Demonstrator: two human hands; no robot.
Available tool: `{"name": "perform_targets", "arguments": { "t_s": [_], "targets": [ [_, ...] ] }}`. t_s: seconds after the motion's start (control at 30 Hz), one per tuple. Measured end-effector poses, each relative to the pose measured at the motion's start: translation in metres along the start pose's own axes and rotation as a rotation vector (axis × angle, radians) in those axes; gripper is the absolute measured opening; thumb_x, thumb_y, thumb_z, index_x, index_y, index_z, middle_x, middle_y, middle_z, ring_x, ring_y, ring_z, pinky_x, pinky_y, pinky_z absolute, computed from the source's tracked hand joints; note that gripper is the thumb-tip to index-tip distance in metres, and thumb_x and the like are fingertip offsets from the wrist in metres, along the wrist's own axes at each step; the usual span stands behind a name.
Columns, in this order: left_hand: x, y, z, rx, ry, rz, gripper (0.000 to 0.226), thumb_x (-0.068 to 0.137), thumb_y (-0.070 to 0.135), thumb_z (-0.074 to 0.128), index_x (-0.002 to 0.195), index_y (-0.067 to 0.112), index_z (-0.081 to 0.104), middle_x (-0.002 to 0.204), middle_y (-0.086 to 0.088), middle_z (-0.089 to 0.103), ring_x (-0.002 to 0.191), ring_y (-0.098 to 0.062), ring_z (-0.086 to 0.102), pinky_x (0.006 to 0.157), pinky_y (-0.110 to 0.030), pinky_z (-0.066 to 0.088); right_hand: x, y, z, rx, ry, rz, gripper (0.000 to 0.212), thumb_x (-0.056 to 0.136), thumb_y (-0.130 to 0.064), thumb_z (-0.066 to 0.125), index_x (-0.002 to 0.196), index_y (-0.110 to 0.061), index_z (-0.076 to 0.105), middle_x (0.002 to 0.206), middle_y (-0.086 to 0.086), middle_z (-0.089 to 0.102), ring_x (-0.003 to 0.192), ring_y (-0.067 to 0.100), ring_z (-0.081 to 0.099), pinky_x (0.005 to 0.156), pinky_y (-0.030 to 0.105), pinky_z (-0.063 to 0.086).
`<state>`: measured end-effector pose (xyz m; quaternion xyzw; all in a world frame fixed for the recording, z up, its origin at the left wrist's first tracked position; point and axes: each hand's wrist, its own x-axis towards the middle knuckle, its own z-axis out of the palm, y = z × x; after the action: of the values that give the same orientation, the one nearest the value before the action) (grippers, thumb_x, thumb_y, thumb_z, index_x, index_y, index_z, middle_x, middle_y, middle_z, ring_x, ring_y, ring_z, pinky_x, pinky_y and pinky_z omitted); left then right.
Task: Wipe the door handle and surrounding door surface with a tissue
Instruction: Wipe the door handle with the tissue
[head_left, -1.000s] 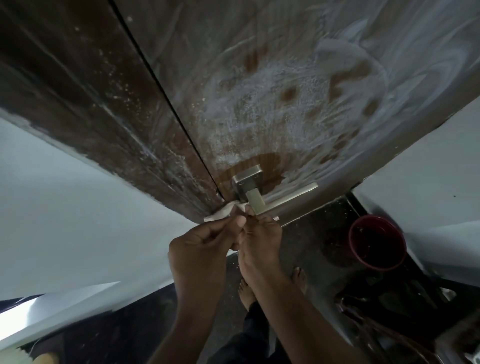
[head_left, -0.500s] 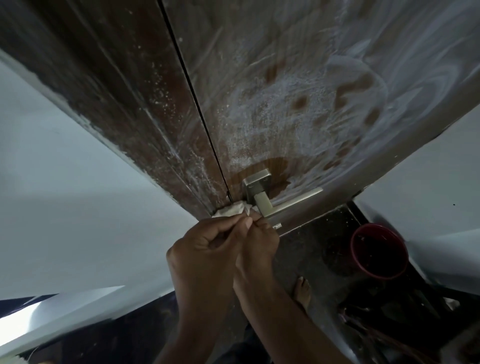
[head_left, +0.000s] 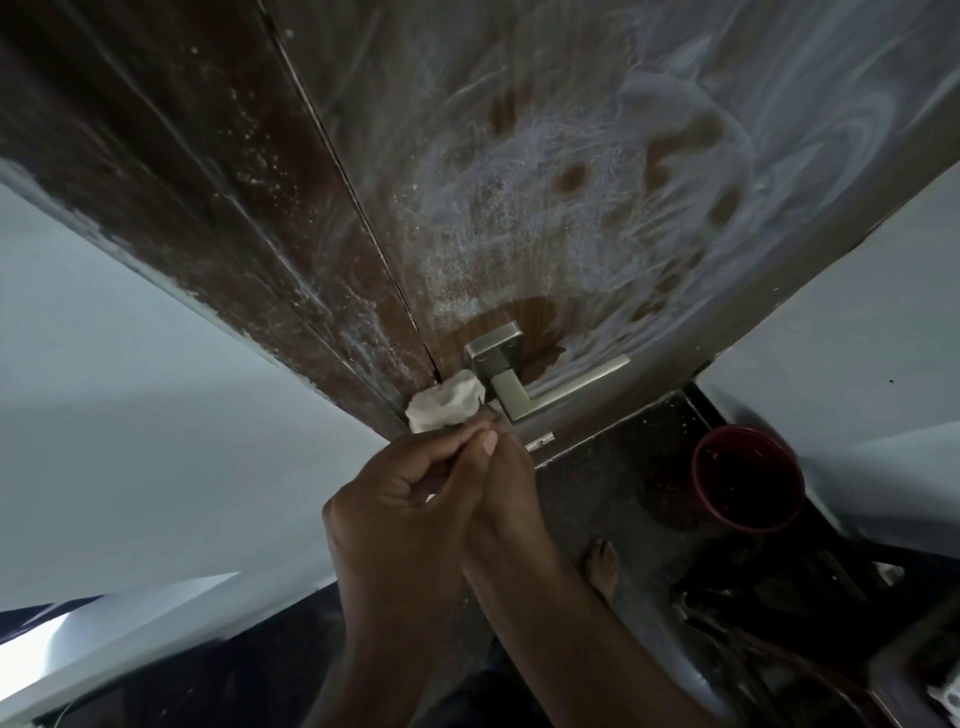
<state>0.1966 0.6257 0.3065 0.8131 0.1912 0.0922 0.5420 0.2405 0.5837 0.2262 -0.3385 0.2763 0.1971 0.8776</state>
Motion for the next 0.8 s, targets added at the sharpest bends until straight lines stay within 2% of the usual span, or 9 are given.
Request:
{"name": "perform_targets", "arguments": {
  "t_s": [0.07,0.1,0.23,0.37,0.47,0.53,0.6,0.7,0.8],
  "targets": [
    [0.002,-0.004,-0.001,-0.020,0.010,0.022,0.027,0.078,0.025,0.082,0.087,0.049,0.075,0.084,0.027,0.077,0.082,0.008,0.073,0.080,-0.009,0.054,0.001,0.001,0.010,0.245,-0.100,0.037,0.036,0.070,-0.038,0.085,0.080,-0.016,0.058,0.068,0.002,0.044,0.061,0.016,0.041,0.059,0.027,0.038],
    [0.003,-0.007,-0.002,-0.030,0.024,0.026,0.025,0.078,0.025,0.082,0.086,0.048,0.075,0.083,0.025,0.077,0.081,0.006,0.074,0.078,-0.009,0.054,0.006,0.005,0.010,0.288,-0.100,0.029,0.040,0.066,-0.038,0.087,0.084,-0.014,0.060,0.069,0.004,0.044,0.062,0.017,0.041,0.060,0.027,0.038],
    [0.009,-0.014,0.003,-0.054,-0.009,-0.069,0.024,0.079,0.016,0.083,0.086,0.039,0.078,0.077,0.022,0.077,0.073,0.007,0.073,0.066,-0.003,0.050,0.019,0.009,-0.004,0.235,0.140,-0.030,0.013,0.092,-0.009,0.060,0.102,-0.001,0.062,0.076,0.012,0.058,0.064,0.021,0.057,0.058,0.028,0.047],
    [0.010,-0.024,0.011,-0.042,-0.100,-0.195,0.015,0.082,0.015,0.082,0.093,0.025,0.082,0.074,0.019,0.077,0.064,0.010,0.070,0.058,-0.001,0.045,0.024,0.001,-0.019,0.180,0.255,-0.005,0.004,0.093,-0.003,0.058,0.092,-0.004,0.062,0.062,0.007,0.061,0.051,0.018,0.056,0.048,0.025,0.041],
    [0.009,-0.026,0.013,-0.065,-0.077,-0.208,0.015,0.082,0.014,0.081,0.094,0.024,0.083,0.079,0.017,0.079,0.070,0.010,0.071,0.061,0.000,0.046,0.023,-0.002,-0.017,0.253,0.197,-0.044,0.011,0.088,0.004,0.061,0.091,-0.007,0.060,0.059,0.005,0.060,0.048,0.015,0.056,0.045,0.023,0.043],
    [0.008,-0.027,0.013,-0.085,-0.066,-0.216,0.015,0.082,0.014,0.081,0.092,0.025,0.082,0.071,0.014,0.078,0.051,0.009,0.062,0.053,-0.001,0.042,0.023,0.001,-0.017,0.227,0.182,-0.060,0.012,0.088,0.003,0.063,0.094,-0.006,0.064,0.062,0.007,0.062,0.049,0.016,0.057,0.046,0.022,0.044],
    [0.007,-0.028,0.013,-0.075,-0.076,-0.210,0.013,0.083,0.016,0.080,0.094,0.023,0.083,0.060,0.010,0.074,0.039,0.003,0.047,0.044,-0.005,0.035,0.028,-0.001,-0.021,0.201,0.249,-0.059,0.014,0.088,0.005,0.061,0.097,-0.007,0.064,0.071,0.011,0.063,0.055,0.019,0.060,0.049,0.026,0.047],
    [0.007,-0.028,0.012,-0.049,-0.083,-0.180,0.011,0.085,0.018,0.079,0.094,0.022,0.083,0.060,0.010,0.073,0.043,0.002,0.055,0.047,-0.006,0.039,0.044,-0.018,-0.035,0.253,0.404,-0.161,0.017,0.088,0.013,0.055,0.091,-0.002,0.062,0.080,0.011,0.068,0.065,0.015,0.069,0.061,0.025,0.058],
    [0.006,-0.030,0.014,-0.054,-0.083,-0.183,0.009,0.085,0.016,0.080,0.092,0.020,0.084,0.062,0.009,0.074,0.044,0.005,0.057,0.049,-0.004,0.040,0.053,-0.023,-0.043,0.157,0.455,-0.259,0.021,0.085,0.016,0.054,0.095,-0.001,0.063,0.077,0.006,0.067,0.068,0.016,0.066,0.066,0.027,0.055]
  ]
}}
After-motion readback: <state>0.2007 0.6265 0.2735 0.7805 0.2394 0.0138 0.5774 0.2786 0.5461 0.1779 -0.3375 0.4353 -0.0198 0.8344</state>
